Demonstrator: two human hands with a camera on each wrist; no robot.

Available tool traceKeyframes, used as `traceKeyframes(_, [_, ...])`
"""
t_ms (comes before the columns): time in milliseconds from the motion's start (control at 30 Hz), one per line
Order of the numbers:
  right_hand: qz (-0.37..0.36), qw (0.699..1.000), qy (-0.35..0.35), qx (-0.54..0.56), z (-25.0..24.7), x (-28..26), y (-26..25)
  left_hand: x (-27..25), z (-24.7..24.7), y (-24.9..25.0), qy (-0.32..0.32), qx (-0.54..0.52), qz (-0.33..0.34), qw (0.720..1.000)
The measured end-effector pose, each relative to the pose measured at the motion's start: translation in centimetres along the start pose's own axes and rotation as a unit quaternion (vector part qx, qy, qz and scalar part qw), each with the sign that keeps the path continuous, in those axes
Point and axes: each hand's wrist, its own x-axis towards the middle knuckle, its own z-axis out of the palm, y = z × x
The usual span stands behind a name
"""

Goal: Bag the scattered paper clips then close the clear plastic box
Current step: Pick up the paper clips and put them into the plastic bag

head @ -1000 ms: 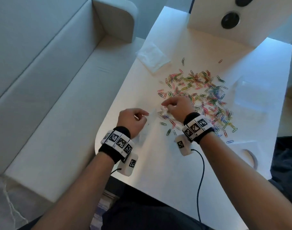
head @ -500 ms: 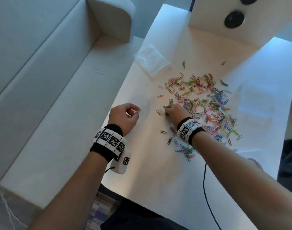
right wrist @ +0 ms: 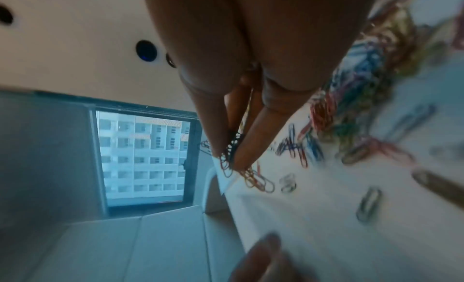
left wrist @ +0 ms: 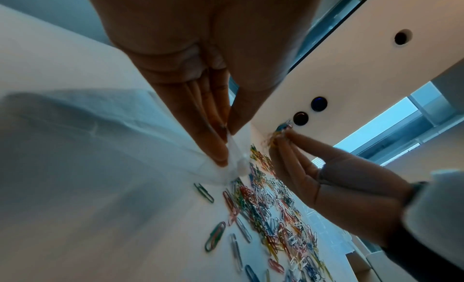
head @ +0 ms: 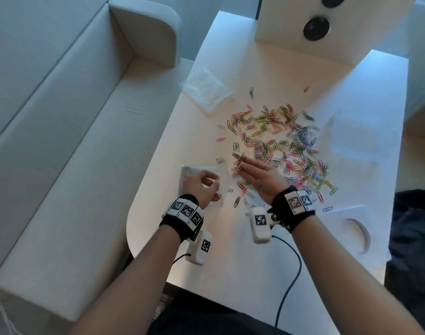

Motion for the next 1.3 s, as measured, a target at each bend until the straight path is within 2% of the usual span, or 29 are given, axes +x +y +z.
traceKeyframes(67, [0.01, 0.999, -0.028, 0.014, 0.7, -1.0, 1.5, 0.0, 0.4, 0.1, -0.01, -0.011, -0.007, 1.0])
traceKeyframes(133, [0.003, 1.0, -0.026, -0.014, 1.3, -1.2, 3.1, -0.2, 0.8, 0.3, -0.01, -0.015, -0.003, 1.0])
traceKeyframes(200, [-0.02, 0.996, 0.011, -0.088, 1.7, -0.9, 4.2, -0.4, 0.9, 0.5, 0.007, -0.009, 0.006, 1.0])
traceKeyframes(267, [-0.044, 0.977, 0.064, -0.199, 1.8, -0.5, 4.8, -0.6, 1.0, 0.7, 0.025, 0.007, 0.015, 1.0])
traceKeyframes(367, [-0.049, 0.925, 0.087, -0.366, 2.1, 0.2, 4.6, -0.6, 1.0, 1.0, 0.03, 0.028, 0.034, 0.999])
traceKeyframes(567, [-0.101, 0.836, 0.057, -0.536, 3.5, 0.1, 3.2, -0.5, 0.4, 1.2, 0.021, 0.045, 0.053, 0.997])
traceKeyframes(667, [-0.107, 0.742, -0.025, -0.661, 4.5, -0.1, 1.8, -0.6, -0.3, 1.1, 0.024, 0.044, 0.052, 0.997])
traceKeyframes(700, [-0.106, 0.736, -0.05, -0.667, 4.7, 0.1, 1.3, -0.6, -0.6, 1.1, 0.029, 0.043, 0.051, 0.997])
traceKeyframes(733, [-0.112, 0.754, -0.066, -0.644, 5.0, 0.1, 0.6, -0.6, -1.0, 1.2, 0.037, 0.04, 0.051, 0.997])
traceKeyframes(800, [-0.14, 0.821, -0.056, -0.55, 5.1, 0.6, -0.6, -0.6, -1.8, 1.2, 0.057, 0.035, 0.05, 0.997])
traceKeyframes(833, [-0.165, 0.835, -0.037, -0.524, 5.0, 1.1, -0.9, -0.5, -2.2, 1.1, 0.066, 0.032, 0.048, 0.996])
traceKeyframes(867, [-0.192, 0.822, -0.017, -0.535, 4.8, 1.9, -1.0, -0.6, -2.5, 1.1, 0.071, 0.028, 0.046, 0.996])
traceKeyframes(900, [-0.212, 0.787, -0.005, -0.58, 4.5, 2.9, -0.8, -0.6, -2.8, 1.0, 0.073, 0.024, 0.044, 0.996])
traceKeyframes(933, [-0.216, 0.736, -0.01, -0.642, 4.2, 4.0, -0.3, -0.6, -3.0, 0.9, 0.074, 0.022, 0.042, 0.996])
traceKeyframes(1033, [-0.141, 0.562, -0.087, -0.811, 3.4, 6.1, 2.4, -0.7, -3.3, 0.4, 0.074, 0.028, 0.036, 0.996])
traceKeyframes(1100, [-0.119, 0.466, -0.117, -0.869, 2.7, 6.3, 4.0, -0.8, -3.3, 0.0, 0.07, 0.033, 0.036, 0.996])
traceKeyframes(1233, [-0.16, 0.36, -0.142, -0.908, 0.1, 4.4, 5.6, -1.1, -3.0, -0.4, 0.062, 0.038, 0.038, 0.997])
traceKeyframes(1300, [-0.182, 0.326, -0.134, -0.918, -1.4, 3.3, 5.8, -1.3, -2.8, -0.4, 0.058, 0.04, 0.041, 0.997])
